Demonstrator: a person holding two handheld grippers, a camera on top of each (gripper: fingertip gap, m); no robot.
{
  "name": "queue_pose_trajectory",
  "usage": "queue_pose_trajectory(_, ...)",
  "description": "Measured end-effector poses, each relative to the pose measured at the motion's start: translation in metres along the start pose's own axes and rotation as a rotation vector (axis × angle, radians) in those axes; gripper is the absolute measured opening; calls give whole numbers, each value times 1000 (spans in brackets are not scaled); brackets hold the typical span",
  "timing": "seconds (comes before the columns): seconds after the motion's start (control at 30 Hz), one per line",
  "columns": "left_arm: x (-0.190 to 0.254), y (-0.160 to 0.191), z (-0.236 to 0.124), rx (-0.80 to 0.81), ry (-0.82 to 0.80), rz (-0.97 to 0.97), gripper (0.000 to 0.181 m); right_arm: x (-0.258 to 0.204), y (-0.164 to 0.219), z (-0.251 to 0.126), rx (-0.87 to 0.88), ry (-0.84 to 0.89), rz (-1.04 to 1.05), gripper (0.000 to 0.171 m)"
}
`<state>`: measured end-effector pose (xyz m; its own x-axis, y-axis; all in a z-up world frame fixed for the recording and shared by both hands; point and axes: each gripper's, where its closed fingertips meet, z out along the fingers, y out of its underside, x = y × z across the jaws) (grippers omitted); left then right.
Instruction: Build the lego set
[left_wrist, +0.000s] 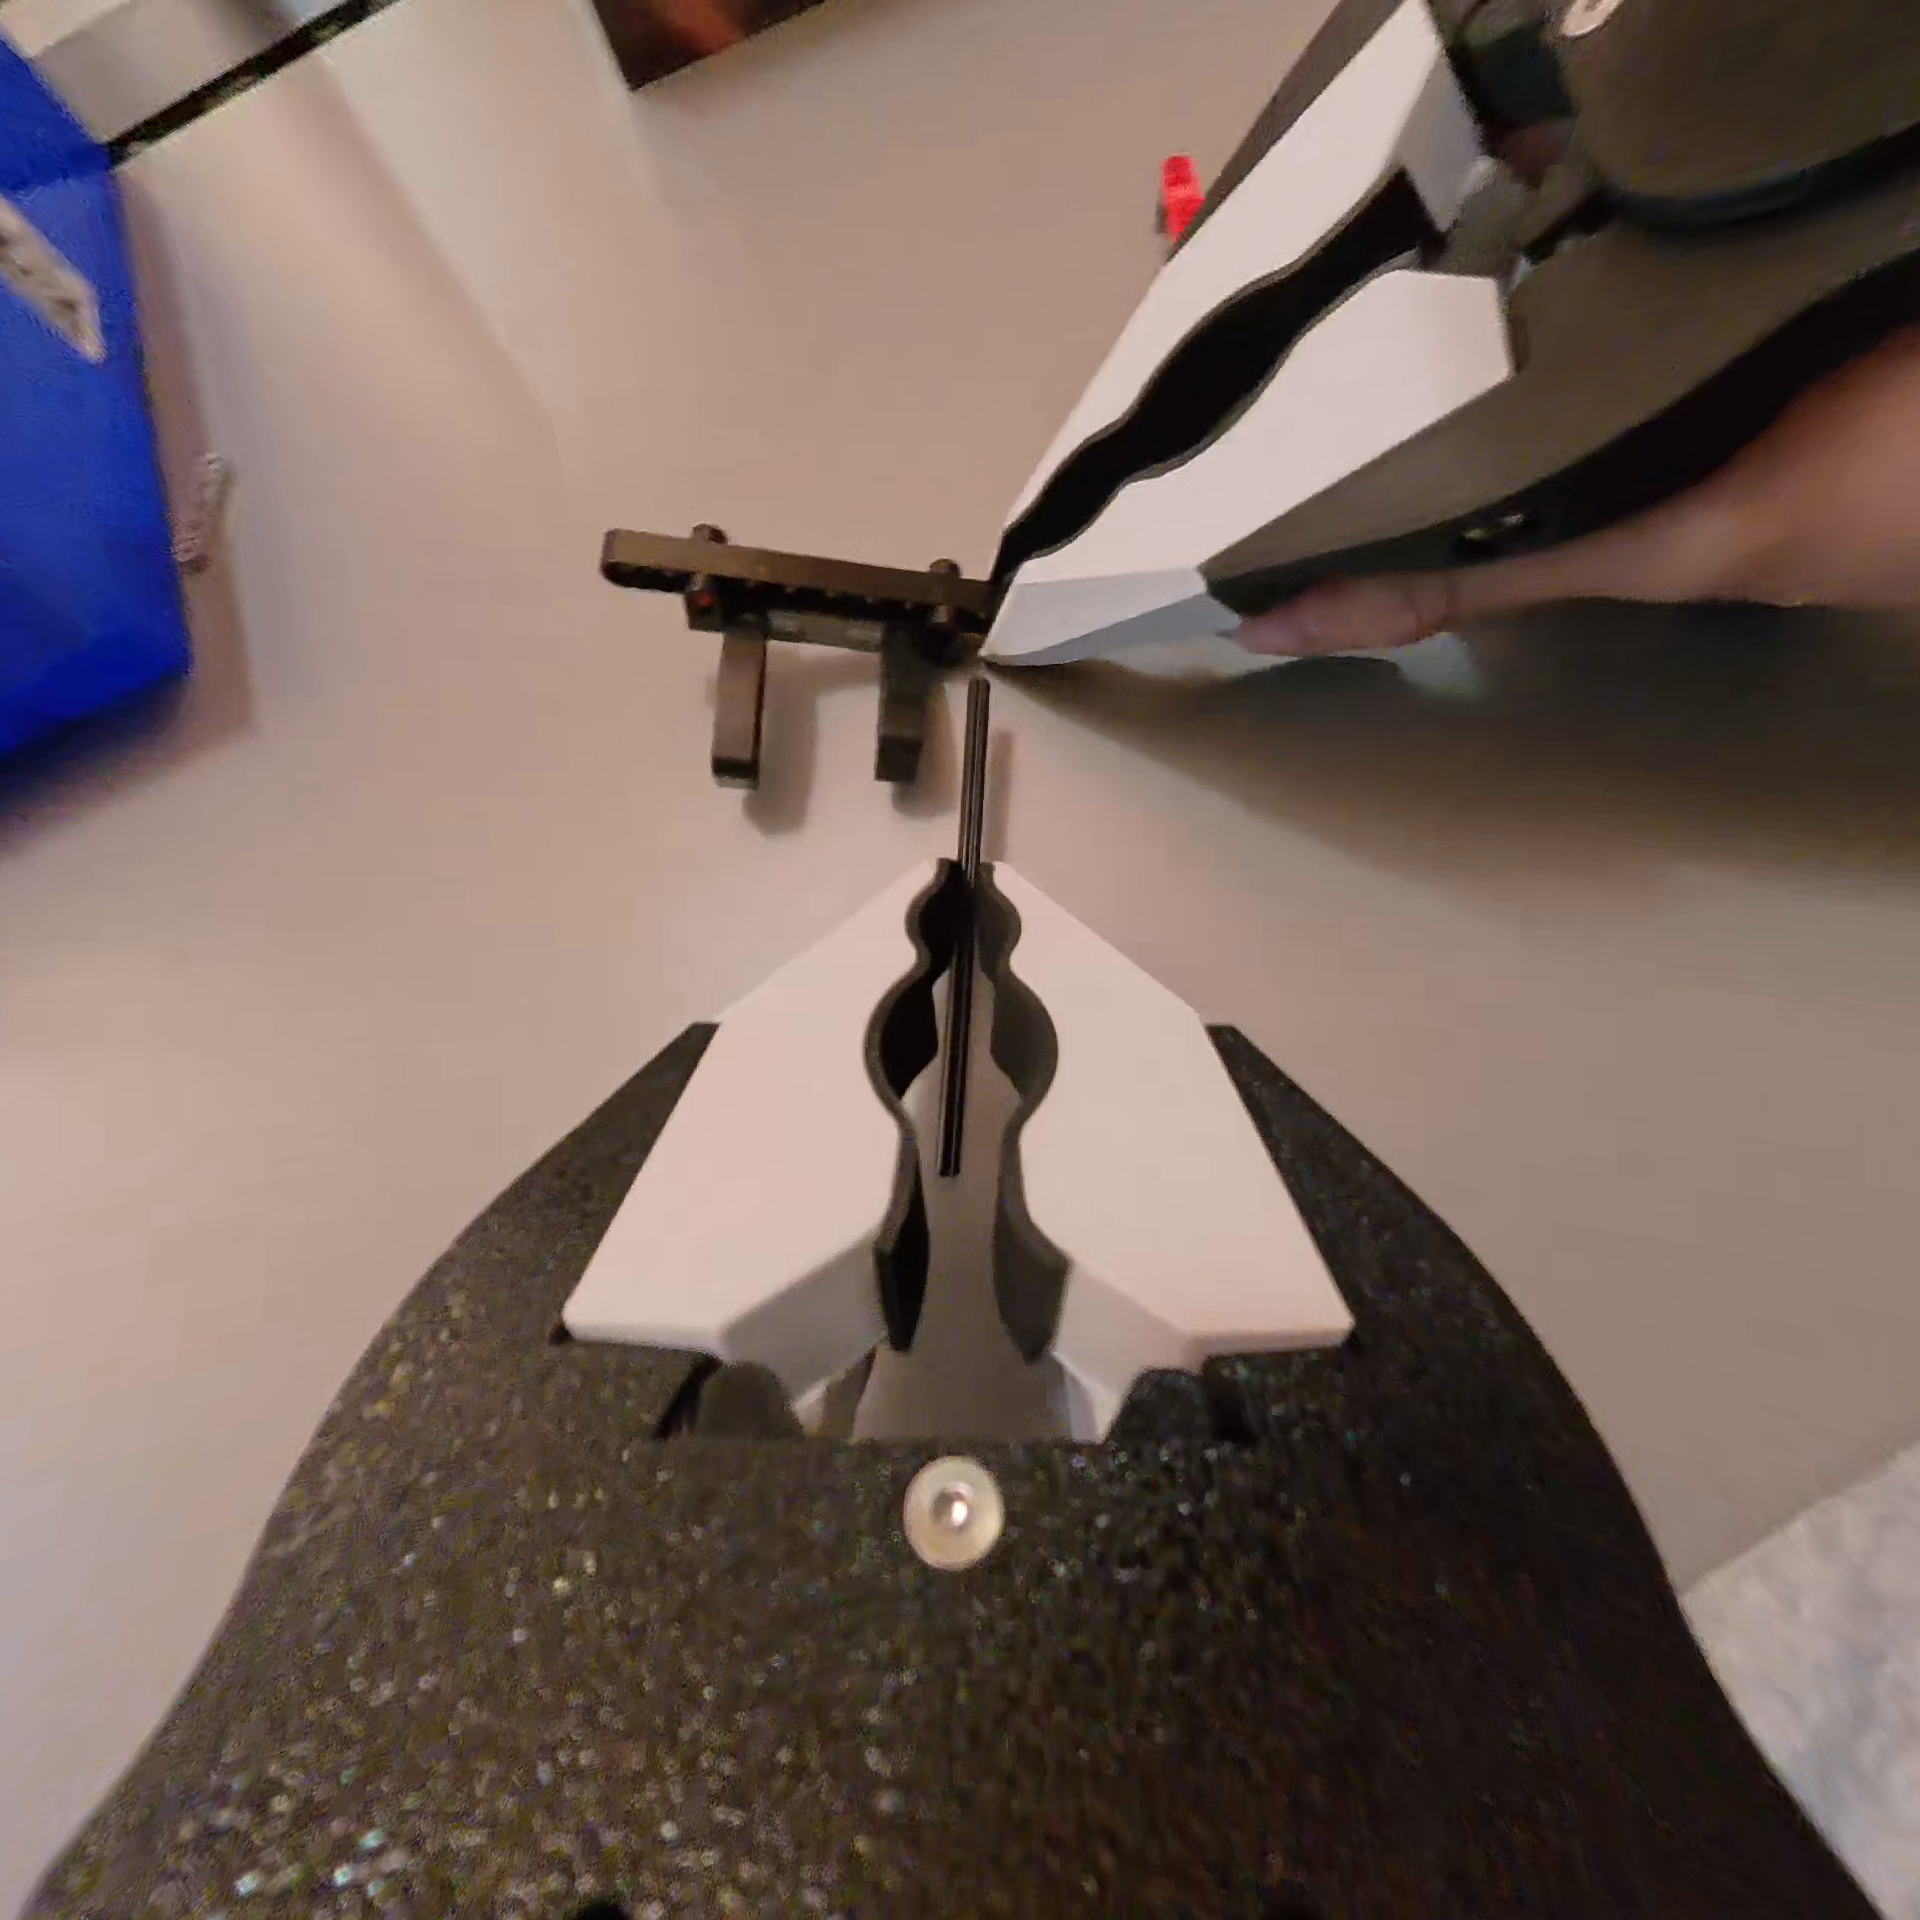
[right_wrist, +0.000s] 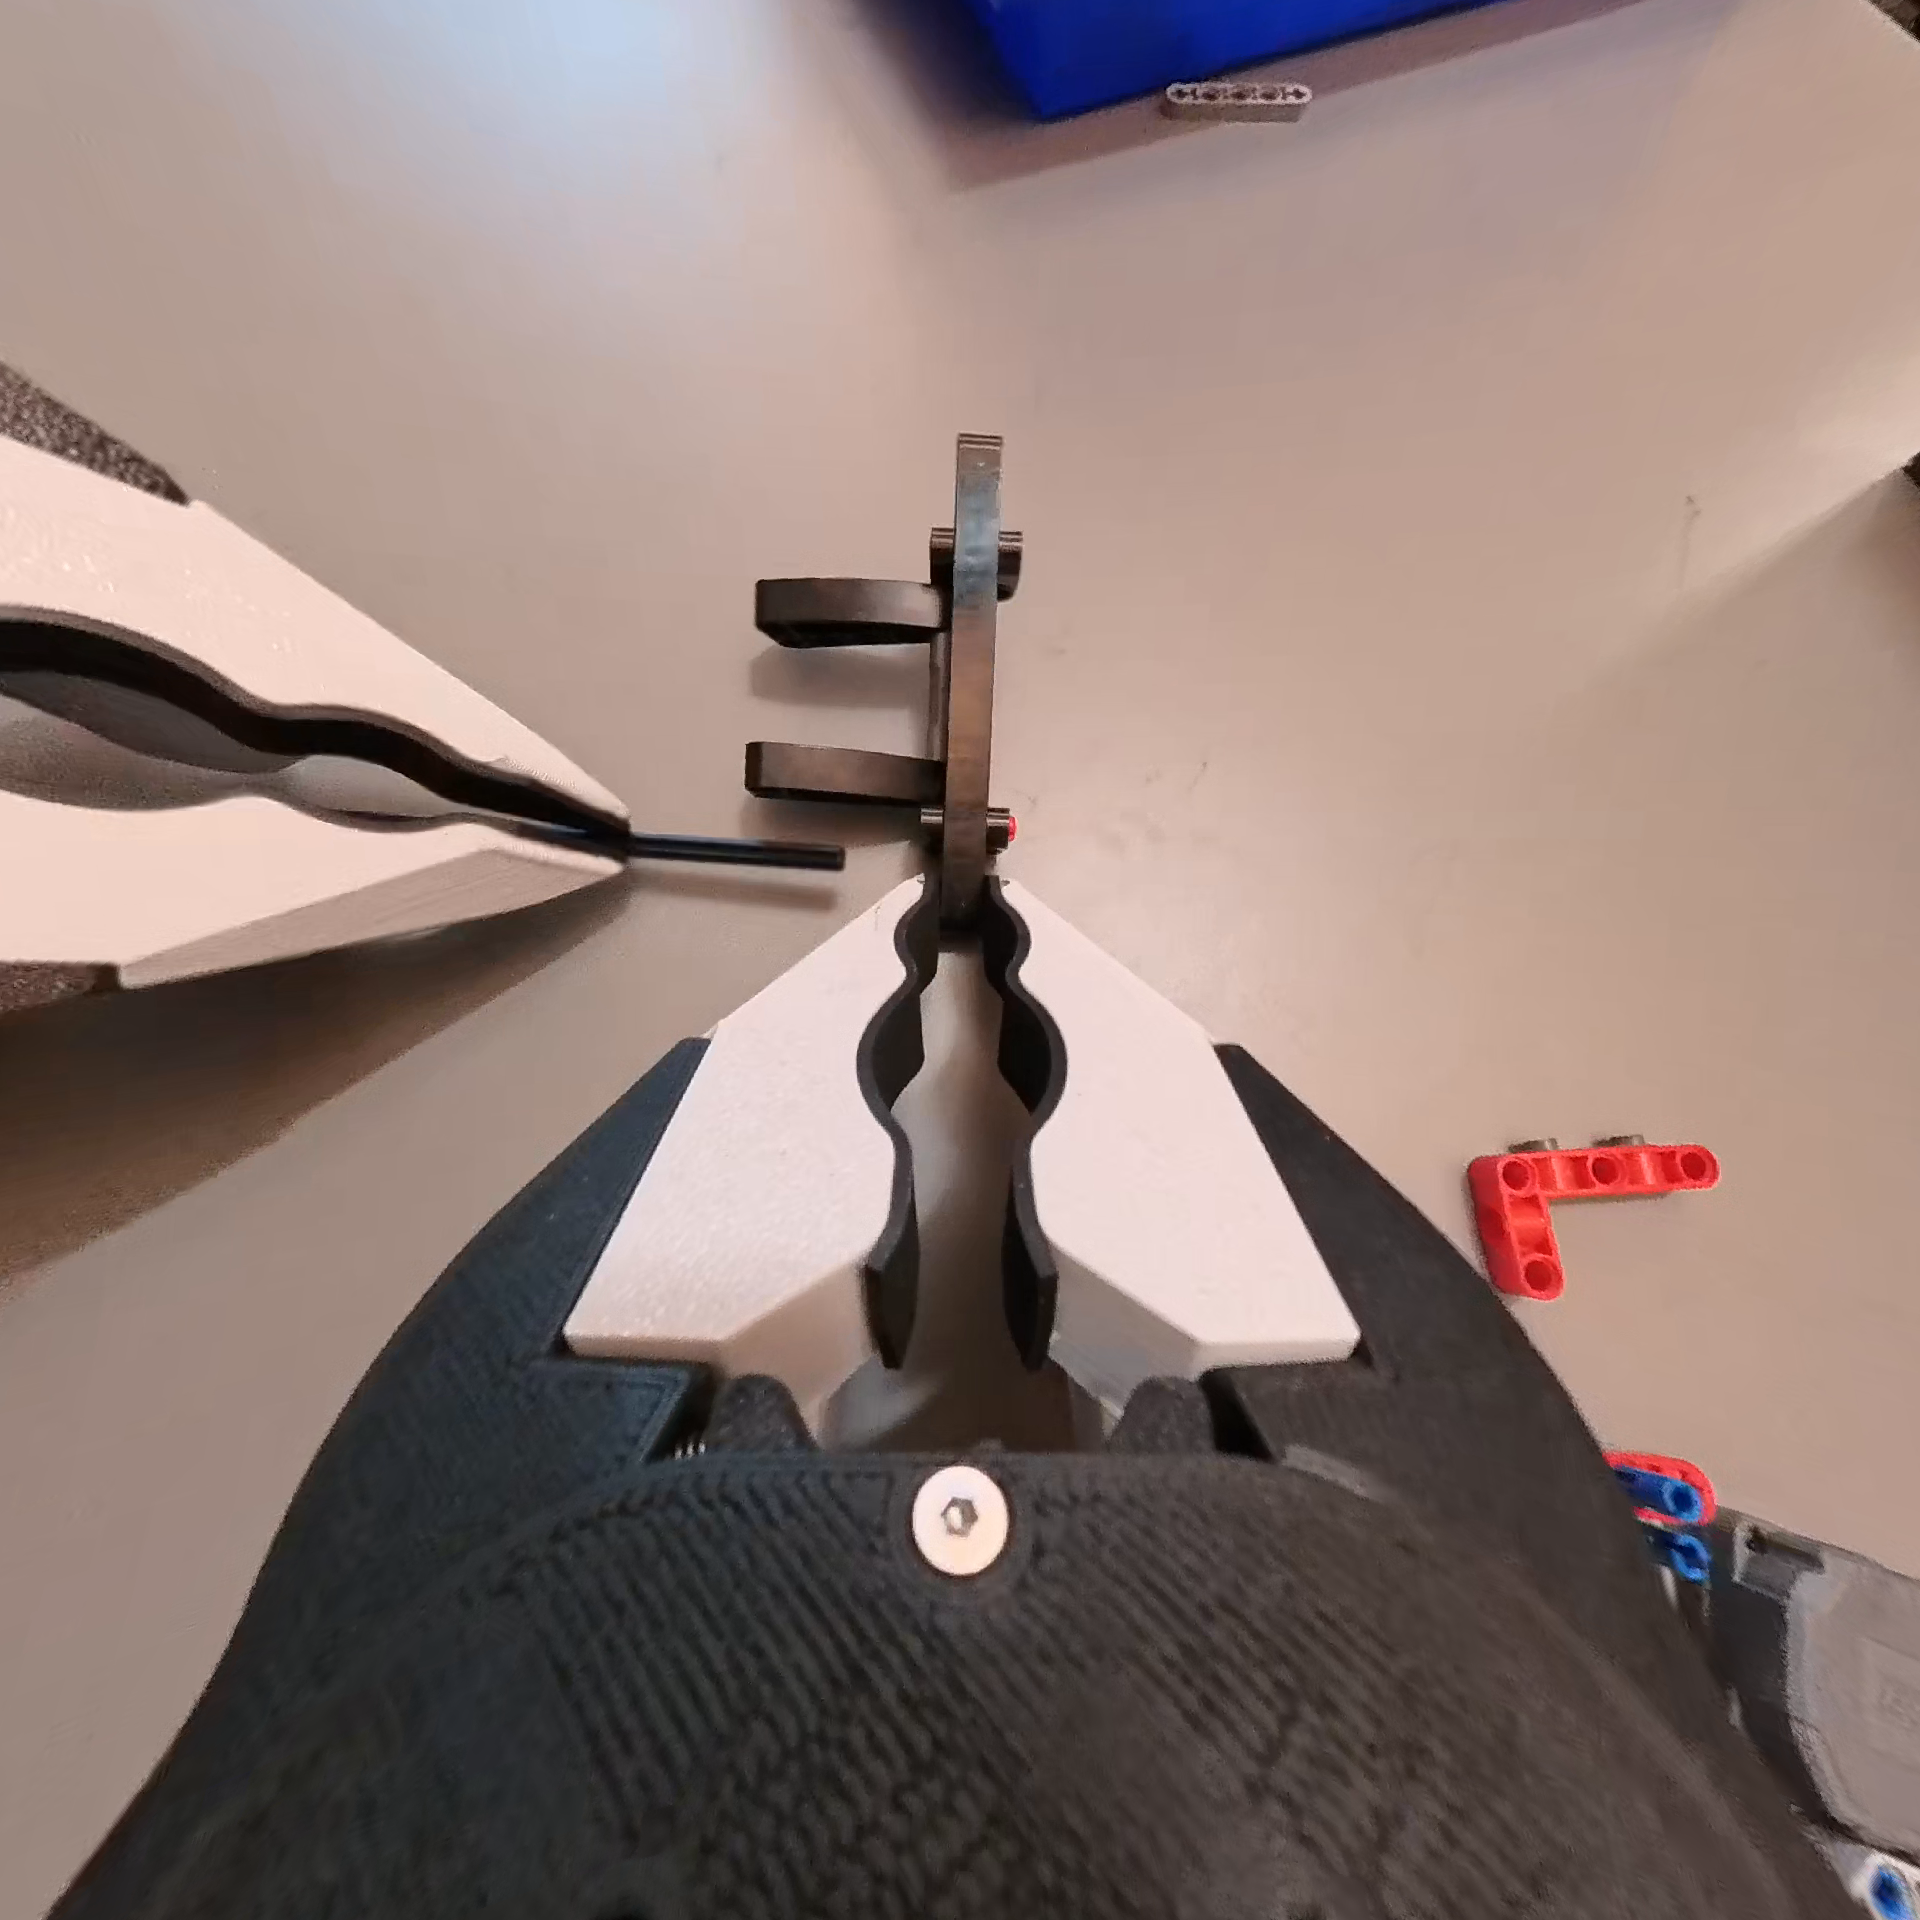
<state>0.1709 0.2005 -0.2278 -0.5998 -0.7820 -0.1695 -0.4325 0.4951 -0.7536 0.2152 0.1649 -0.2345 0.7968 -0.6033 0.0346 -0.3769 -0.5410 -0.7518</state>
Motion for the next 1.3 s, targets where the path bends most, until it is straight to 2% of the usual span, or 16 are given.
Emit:
queue_pose_trajectory(0.03,-2,-1,1,-3,-33,10,1,0,0,1,0,4,2,8)
queue_pose_trajectory(0.13,-3,-9,2,26,-81,19,1,0,-1,1,0,13,-4,7)
queue_pose_trajectory(0.23,-7,-6,6,-17,-141,58,1,0,-1,1,0,26,-18,7)
queue_pose_trajectory(0.77,-10,-8,11,-29,-184,95,1,0,-1,2,0,43,-35,7)
queue_pose_trajectory(0.97,-12,-13,9,-24,-233,233,0,0,-1,2,0,40,-55,8)
queue_pose_trajectory(1.2,-16,-21,8,70,-249,393,0,1,-1,2,2,23,-92,7)
queue_pose_trajectory(1.3,-9,-30,7,161,-170,348,0,-1,-2,3,4,9,-97,7)
